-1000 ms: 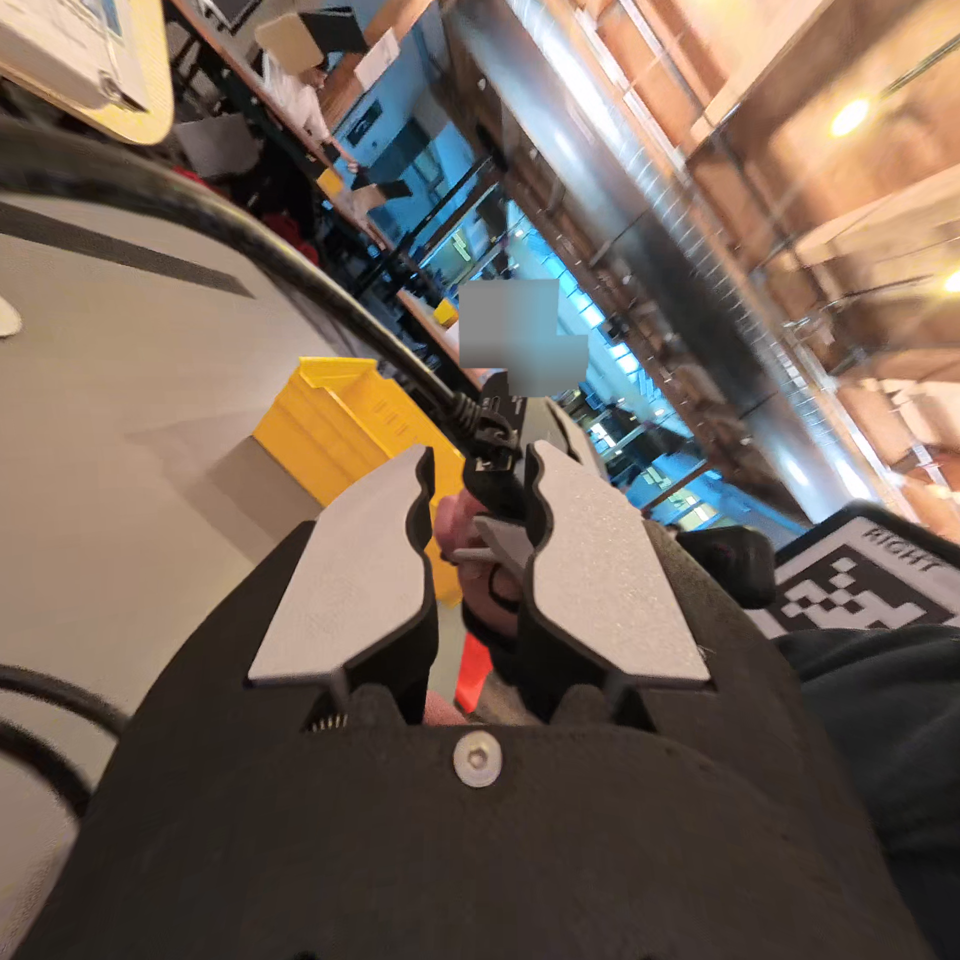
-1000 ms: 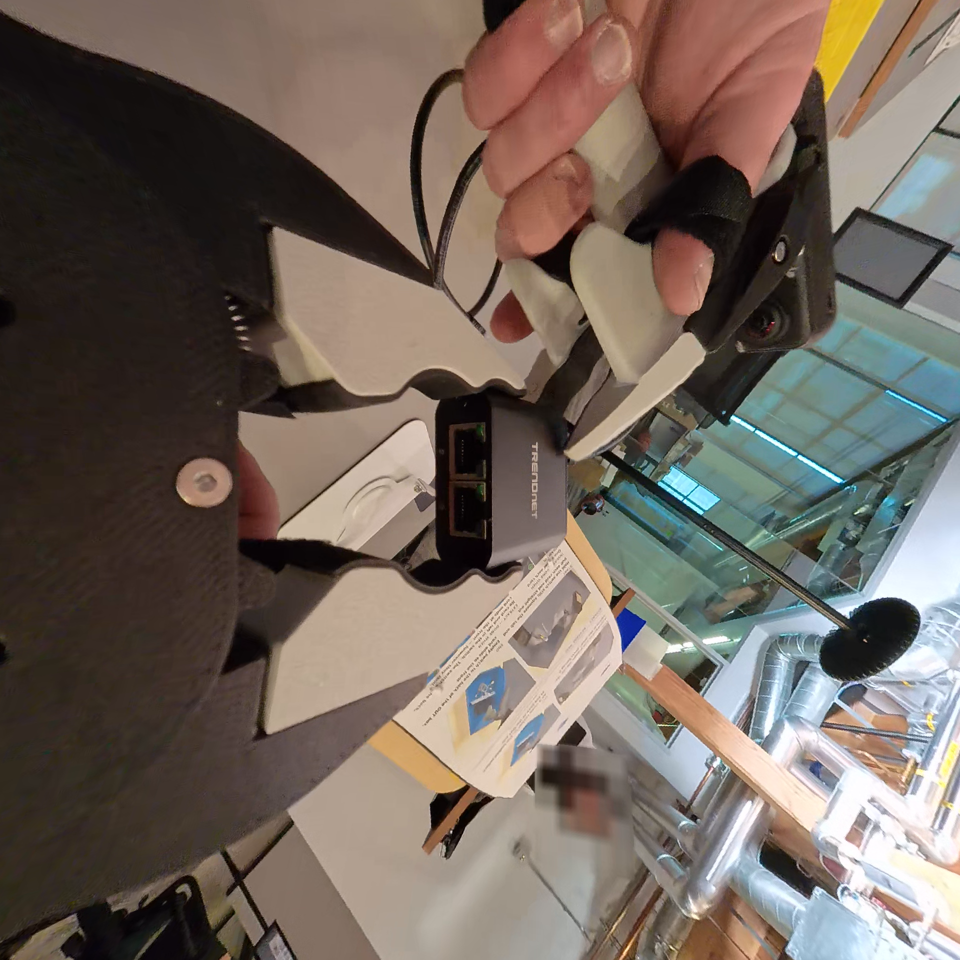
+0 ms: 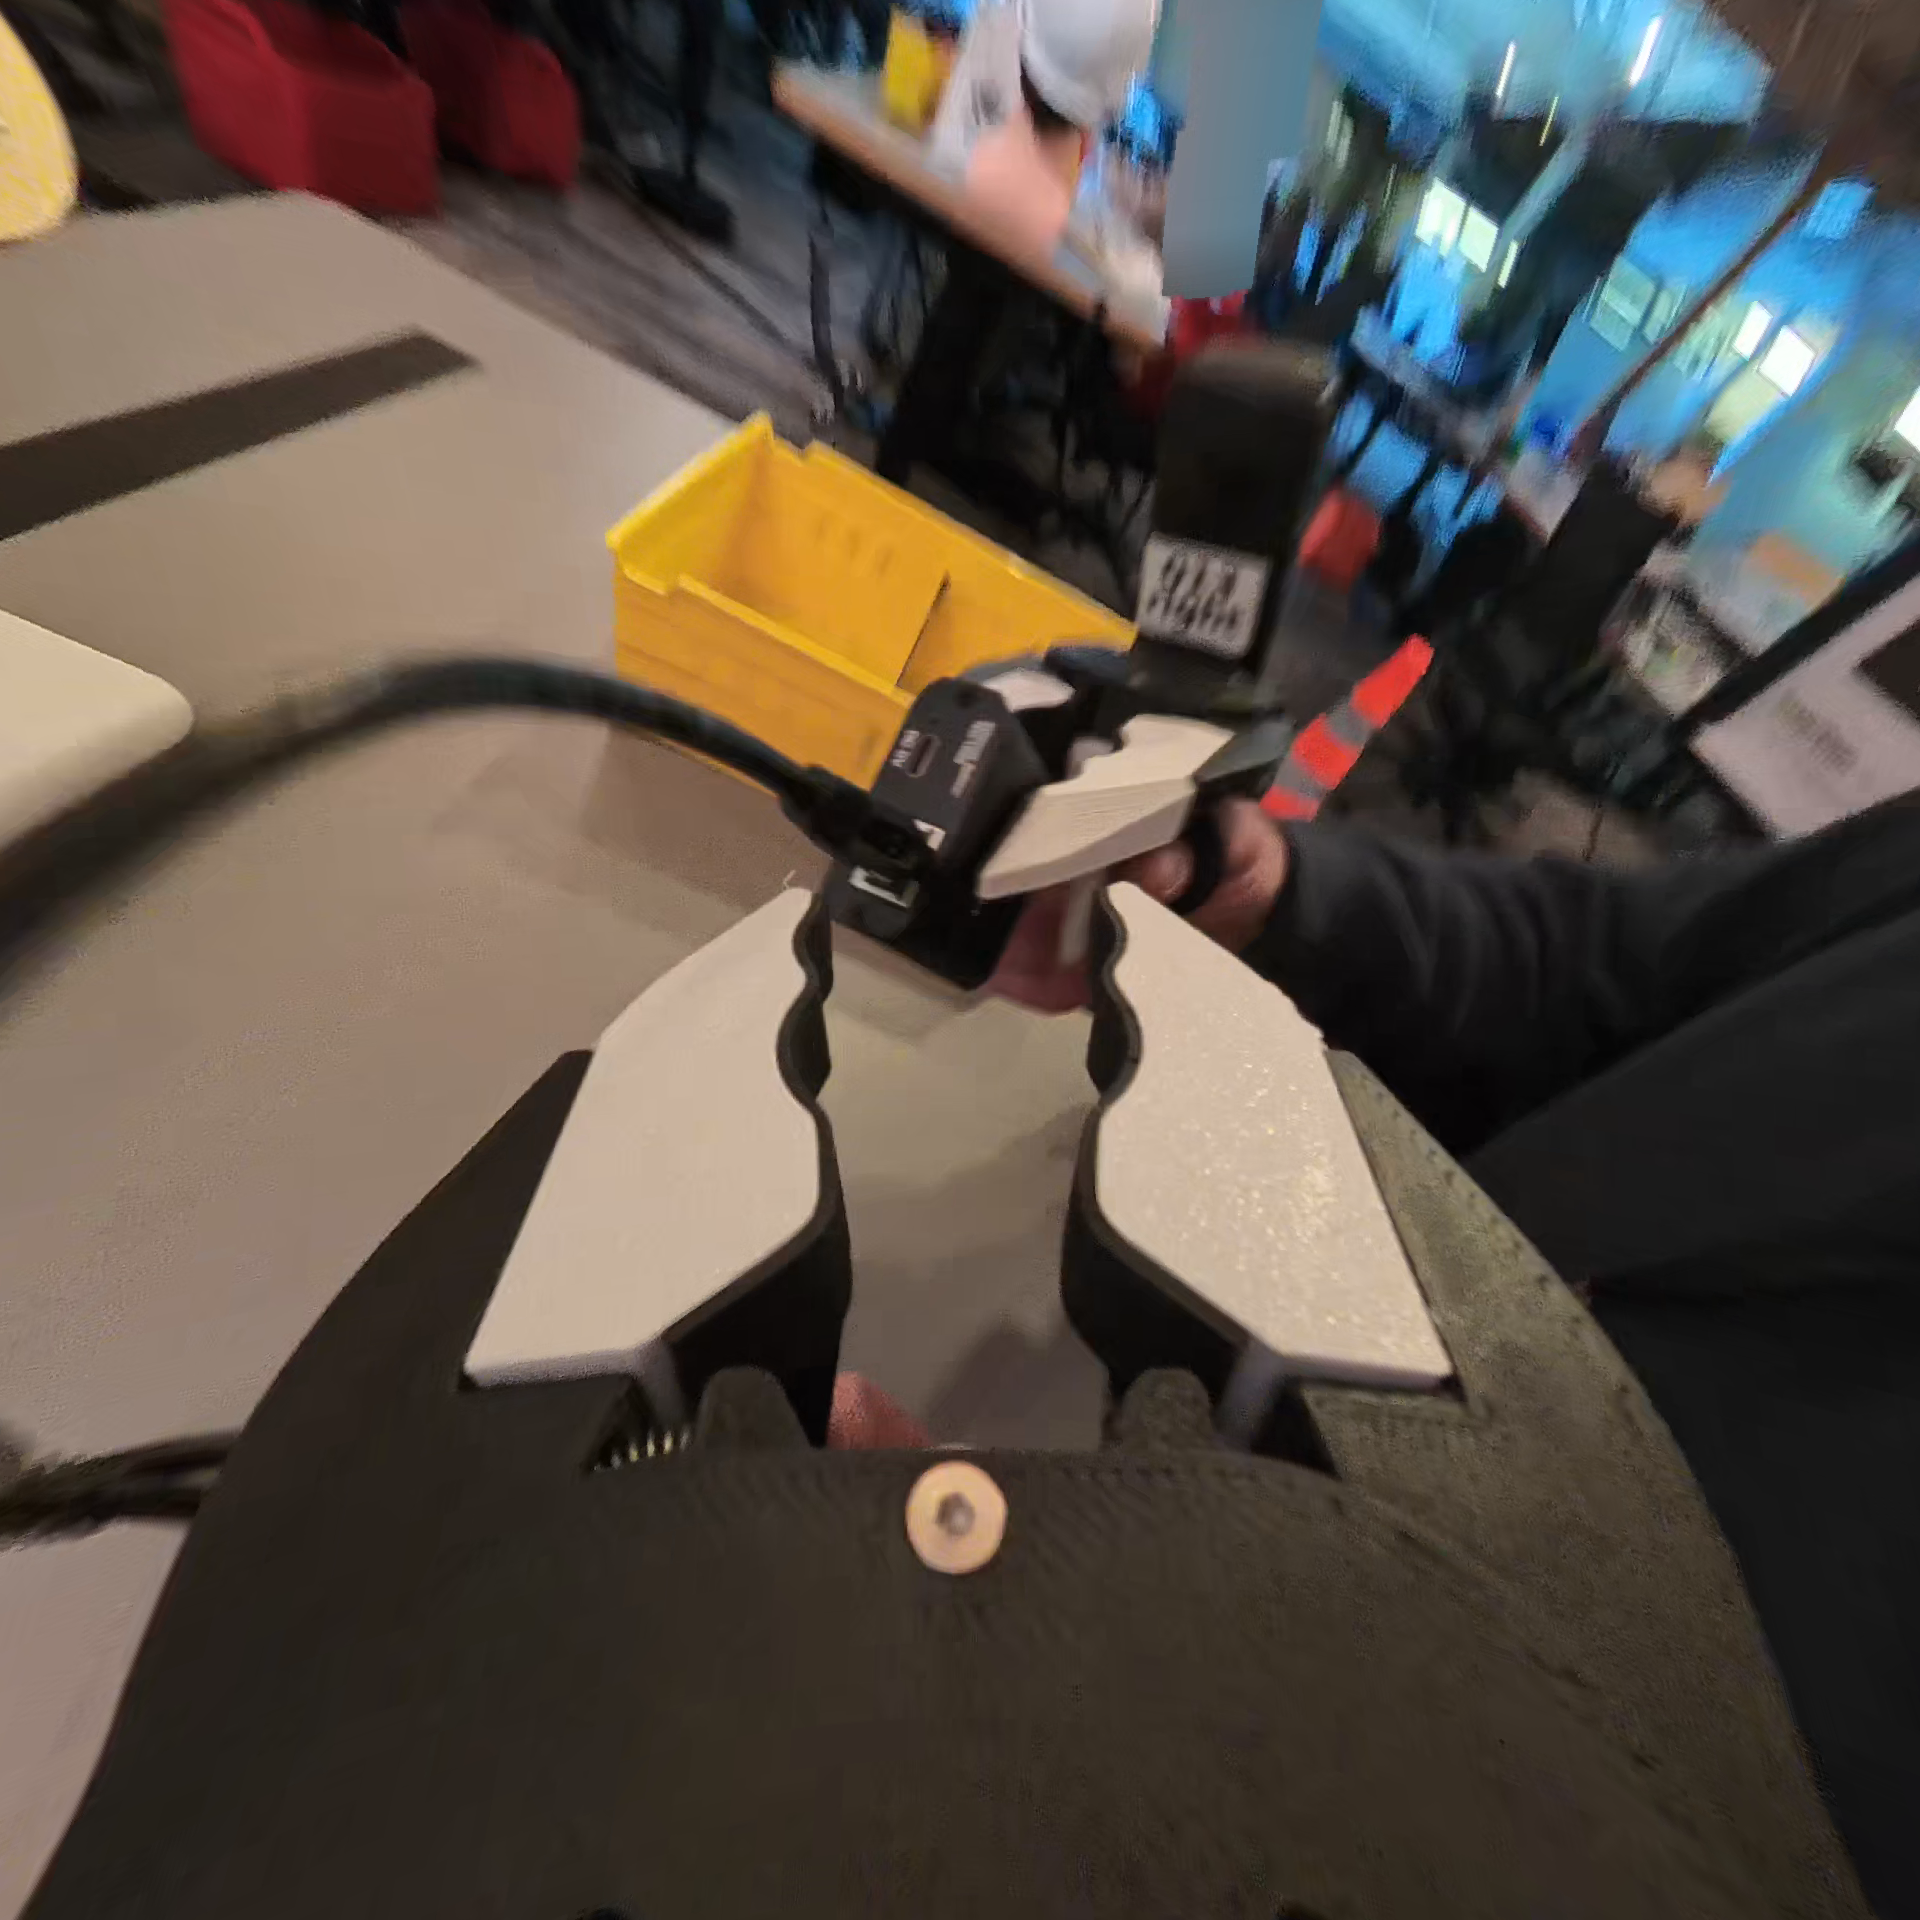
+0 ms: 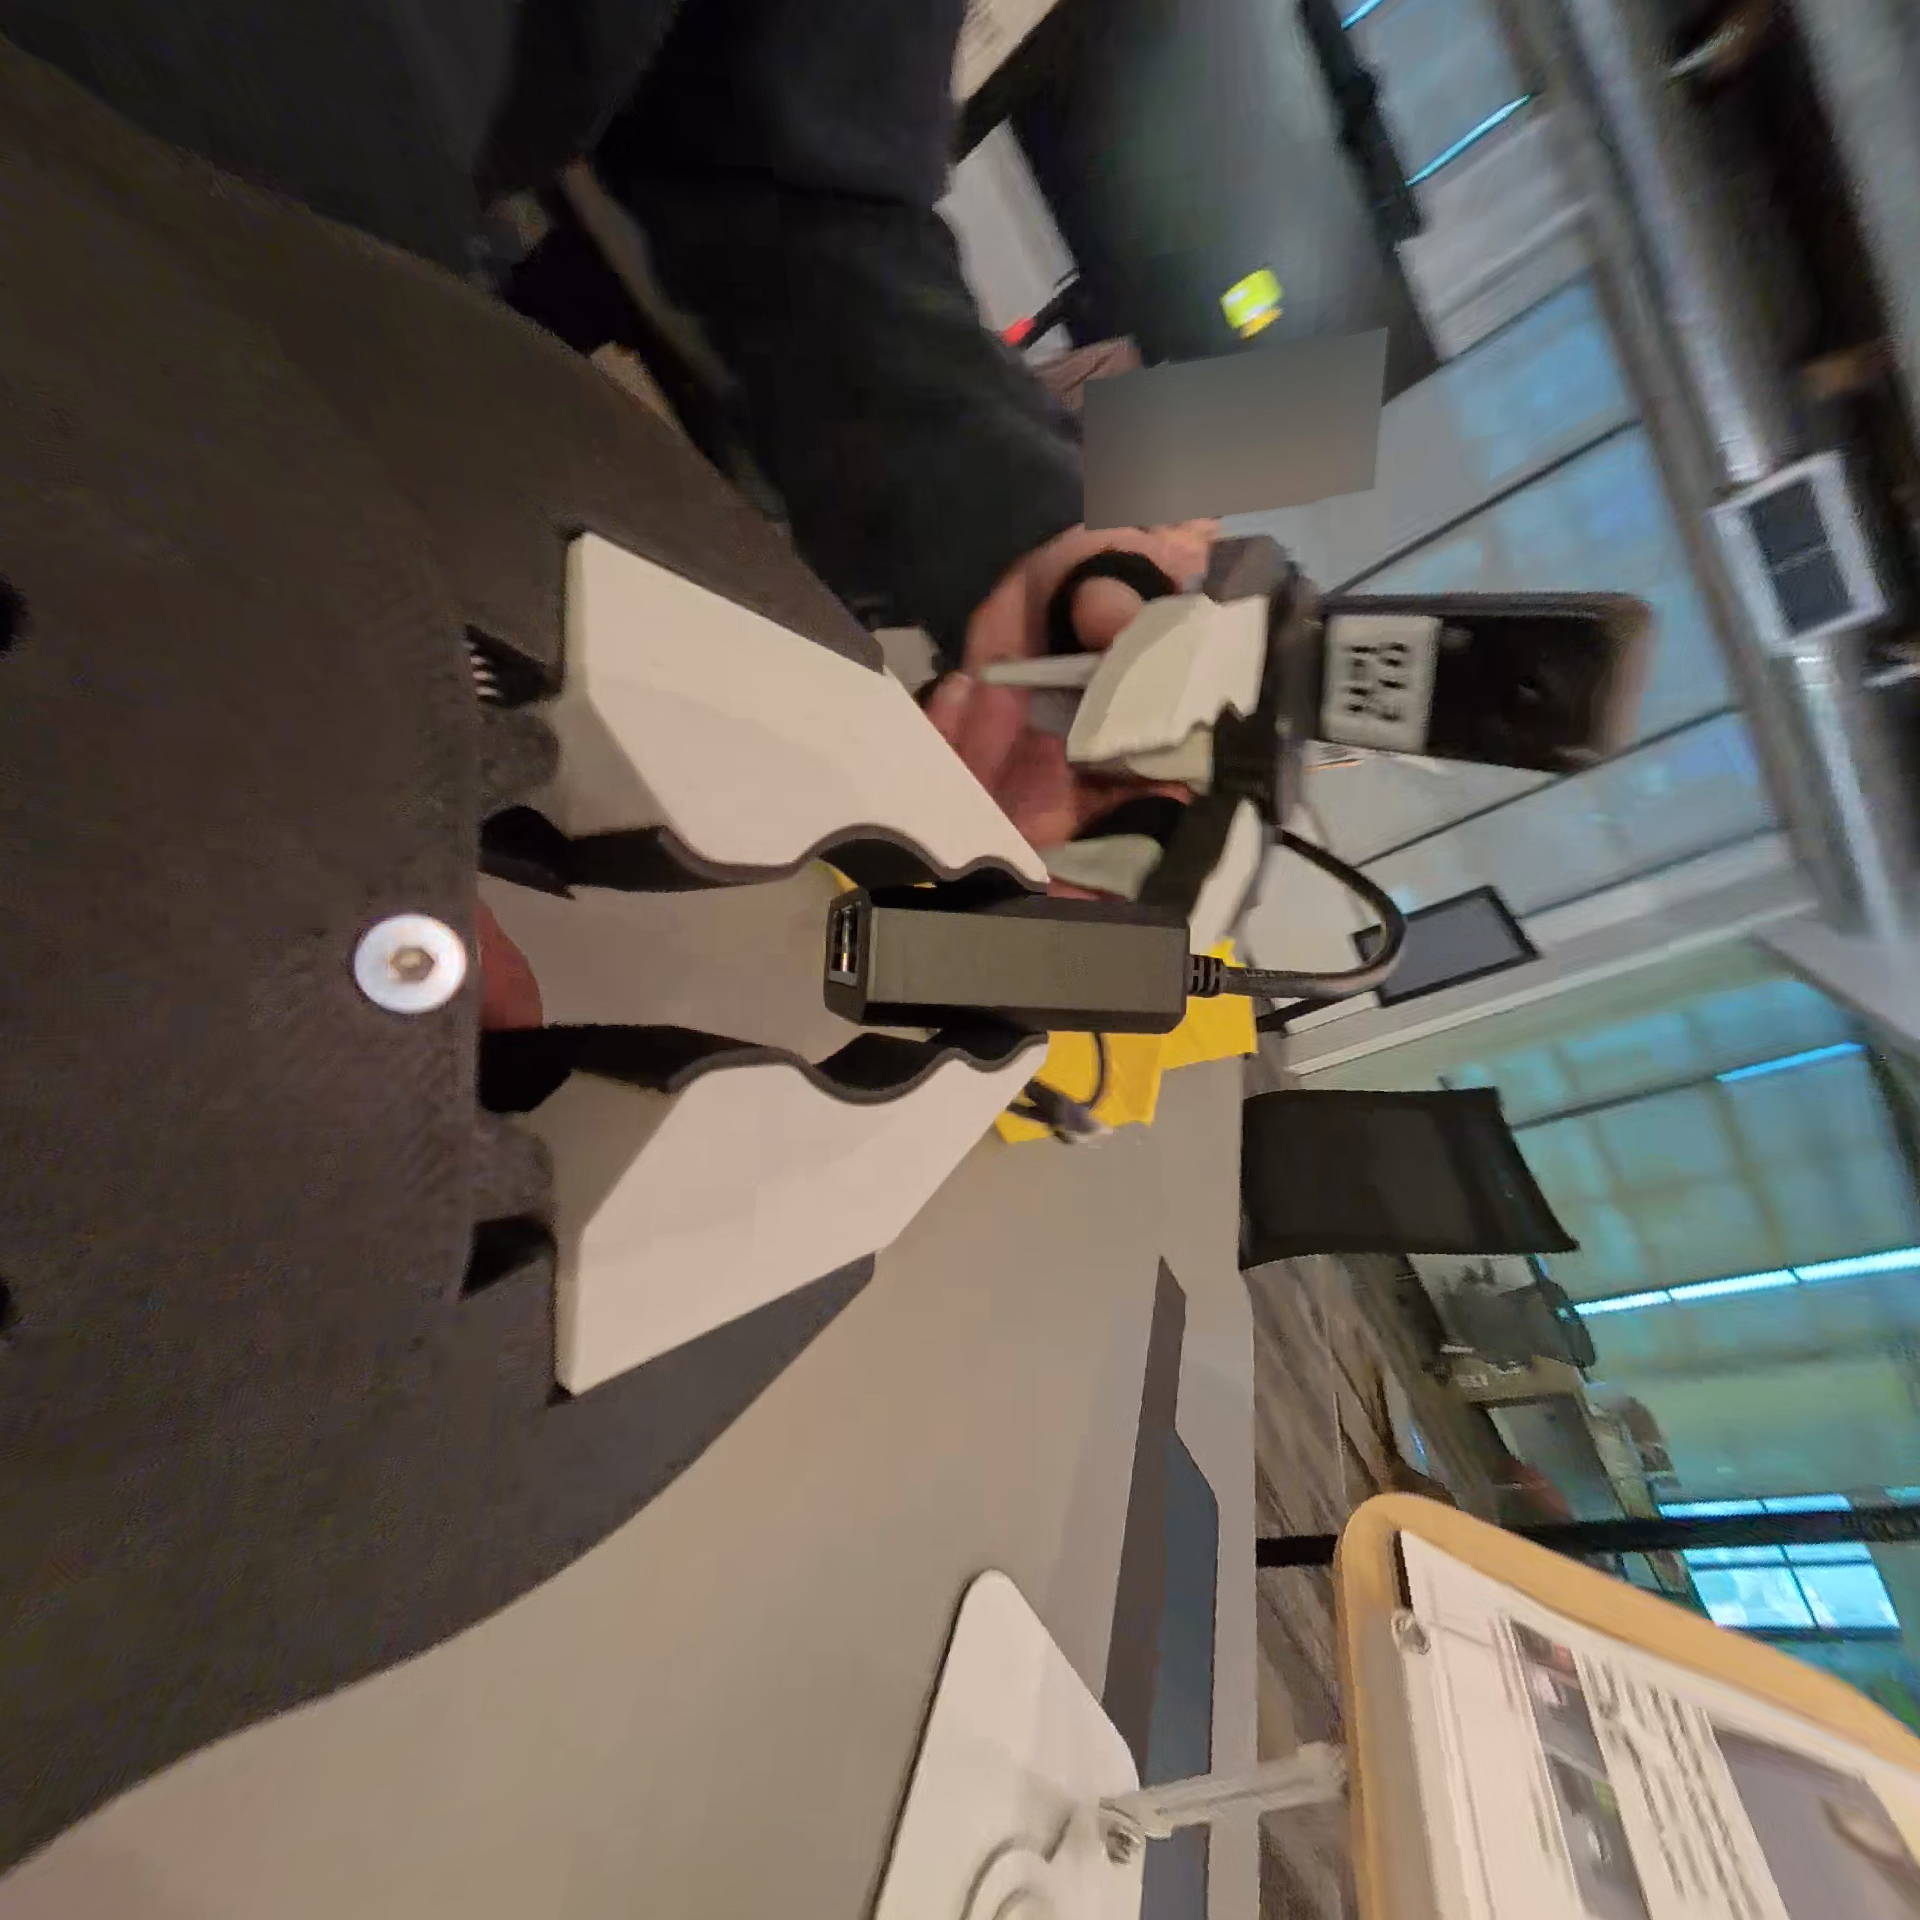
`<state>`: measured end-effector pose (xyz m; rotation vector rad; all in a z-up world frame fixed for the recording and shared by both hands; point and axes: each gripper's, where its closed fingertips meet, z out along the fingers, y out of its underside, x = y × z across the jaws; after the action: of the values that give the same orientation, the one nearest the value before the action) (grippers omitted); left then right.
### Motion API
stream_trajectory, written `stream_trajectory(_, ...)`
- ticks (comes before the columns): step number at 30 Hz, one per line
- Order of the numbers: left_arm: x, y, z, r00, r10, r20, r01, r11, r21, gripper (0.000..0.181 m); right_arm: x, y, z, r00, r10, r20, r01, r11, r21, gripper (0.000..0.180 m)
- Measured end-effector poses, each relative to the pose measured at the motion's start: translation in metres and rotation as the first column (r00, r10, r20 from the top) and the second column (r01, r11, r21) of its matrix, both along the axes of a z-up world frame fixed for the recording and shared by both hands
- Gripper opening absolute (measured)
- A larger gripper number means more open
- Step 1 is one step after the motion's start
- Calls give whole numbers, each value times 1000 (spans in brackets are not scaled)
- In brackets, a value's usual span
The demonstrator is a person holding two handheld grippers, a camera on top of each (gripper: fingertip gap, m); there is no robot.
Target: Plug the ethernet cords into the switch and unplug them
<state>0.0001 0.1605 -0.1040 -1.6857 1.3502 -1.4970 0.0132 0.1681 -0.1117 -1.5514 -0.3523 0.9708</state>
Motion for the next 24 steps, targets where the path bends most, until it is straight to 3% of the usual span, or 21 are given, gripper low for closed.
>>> stream_trajectory(5, 1, -16, -34, 989, 143, 33, -133, 969, -206, 50, 10, 6, 2, 983, -74, -166, 73, 997, -12, 21)
stream_trajectory(7, 6, -23, -34, 977, 160, 141, -107, 940, -324, 47, 5, 4, 3, 980, -52, -191, 50, 999, -13, 21)
stream_trajectory(13, 22, -25, -26, 920, 243, 307, -88, 892, -444, 28, -5, -5, 5, 960, -21, -278, 20, 1000, -5, 21)
stream_trajectory(16, 22, -27, -26, 908, 250, 336, -87, 897, -432, 25, -5, -9, 4, 952, -13, -307, 9, 1000, -17, 21)
stream_trajectory(20, 14, -33, -31, 941, 188, 282, -74, 925, -372, 25, -11, -17, -1, 964, 45, -261, -53, 998, -26, 22)
stream_trajectory(24, -5, -35, -39, 986, 79, 143, -28, 945, -327, 24, -15, -25, -11, 998, 58, 26, -58, 998, 8, 37)
